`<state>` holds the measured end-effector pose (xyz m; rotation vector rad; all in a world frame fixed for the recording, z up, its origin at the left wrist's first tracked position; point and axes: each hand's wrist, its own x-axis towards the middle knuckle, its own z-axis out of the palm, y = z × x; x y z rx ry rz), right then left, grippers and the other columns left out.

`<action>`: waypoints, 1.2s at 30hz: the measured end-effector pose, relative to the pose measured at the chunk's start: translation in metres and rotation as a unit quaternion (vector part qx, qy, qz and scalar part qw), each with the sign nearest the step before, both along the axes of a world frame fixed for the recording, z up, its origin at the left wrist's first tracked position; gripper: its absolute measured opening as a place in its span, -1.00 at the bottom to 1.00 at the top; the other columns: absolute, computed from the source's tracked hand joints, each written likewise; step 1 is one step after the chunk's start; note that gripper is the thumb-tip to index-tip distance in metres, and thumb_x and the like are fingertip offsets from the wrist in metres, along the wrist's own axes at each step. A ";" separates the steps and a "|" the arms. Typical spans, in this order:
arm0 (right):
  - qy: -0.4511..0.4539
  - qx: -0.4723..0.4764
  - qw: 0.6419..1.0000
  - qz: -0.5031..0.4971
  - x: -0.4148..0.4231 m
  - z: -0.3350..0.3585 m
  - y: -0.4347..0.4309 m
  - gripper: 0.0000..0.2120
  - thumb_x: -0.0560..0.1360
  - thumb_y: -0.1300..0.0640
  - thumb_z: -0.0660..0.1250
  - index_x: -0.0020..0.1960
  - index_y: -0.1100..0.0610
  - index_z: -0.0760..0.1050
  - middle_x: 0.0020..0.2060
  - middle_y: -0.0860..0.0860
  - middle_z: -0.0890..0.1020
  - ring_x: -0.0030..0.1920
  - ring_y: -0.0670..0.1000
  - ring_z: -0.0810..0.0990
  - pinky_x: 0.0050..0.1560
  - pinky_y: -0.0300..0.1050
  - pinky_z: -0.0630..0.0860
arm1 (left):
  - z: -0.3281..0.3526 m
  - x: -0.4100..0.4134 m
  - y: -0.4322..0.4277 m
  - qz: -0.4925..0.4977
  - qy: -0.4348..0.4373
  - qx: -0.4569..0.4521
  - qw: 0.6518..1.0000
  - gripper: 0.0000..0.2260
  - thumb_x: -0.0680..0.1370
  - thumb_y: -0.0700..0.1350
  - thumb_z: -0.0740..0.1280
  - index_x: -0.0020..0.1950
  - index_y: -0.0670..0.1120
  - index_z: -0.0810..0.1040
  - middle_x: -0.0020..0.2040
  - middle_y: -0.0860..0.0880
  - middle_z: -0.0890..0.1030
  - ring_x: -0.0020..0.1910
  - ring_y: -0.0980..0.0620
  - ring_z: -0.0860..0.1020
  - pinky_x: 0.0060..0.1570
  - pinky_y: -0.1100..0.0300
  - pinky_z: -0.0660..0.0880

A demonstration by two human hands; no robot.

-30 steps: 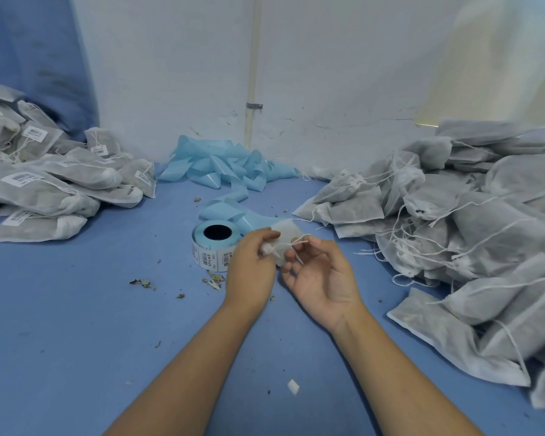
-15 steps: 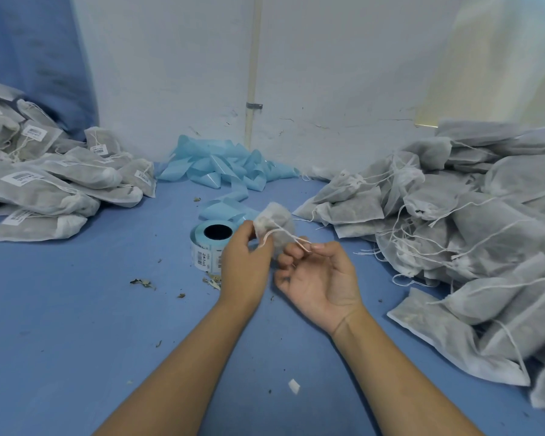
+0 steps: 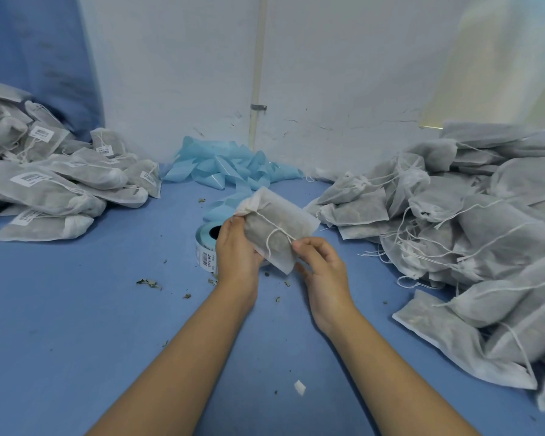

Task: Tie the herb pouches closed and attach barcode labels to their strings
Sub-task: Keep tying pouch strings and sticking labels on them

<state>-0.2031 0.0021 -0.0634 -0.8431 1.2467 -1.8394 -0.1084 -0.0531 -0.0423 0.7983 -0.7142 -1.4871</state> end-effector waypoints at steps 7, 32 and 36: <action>-0.014 0.000 1.000 -0.020 -0.002 -0.004 -0.002 -0.88 0.48 0.27 0.37 -0.21 0.12 0.51 -0.24 0.05 0.58 -0.14 0.04 0.52 0.00 -0.05 0.44 | 0.003 0.000 0.012 -0.089 0.001 -0.052 0.995 -0.78 0.57 -0.13 0.24 0.21 -0.11 0.42 0.05 -0.10 0.56 0.03 -0.09 0.55 0.07 -0.08 0.50; -0.186 -0.055 0.979 0.067 -0.009 0.004 0.001 -0.91 0.50 0.29 0.28 -0.15 0.15 0.47 -0.18 0.05 0.61 -0.14 0.01 0.58 -0.01 -0.13 0.51 | 0.008 -0.012 0.017 -0.067 -0.010 -0.008 0.998 -0.57 0.49 -0.31 0.38 0.33 -0.32 0.37 0.21 -0.32 0.54 0.18 -0.26 0.55 0.18 -0.13 0.51; -0.139 -0.049 0.986 0.073 -0.009 0.003 0.001 -0.89 0.50 0.30 0.29 -0.17 0.14 0.48 -0.24 0.03 0.63 -0.19 -0.02 0.61 -0.08 -0.17 0.57 | 0.009 -0.007 0.016 -0.056 0.018 0.004 0.998 -0.70 0.48 -0.32 0.39 0.21 -0.27 0.49 0.07 -0.22 0.62 0.03 -0.14 0.62 0.05 -0.02 0.55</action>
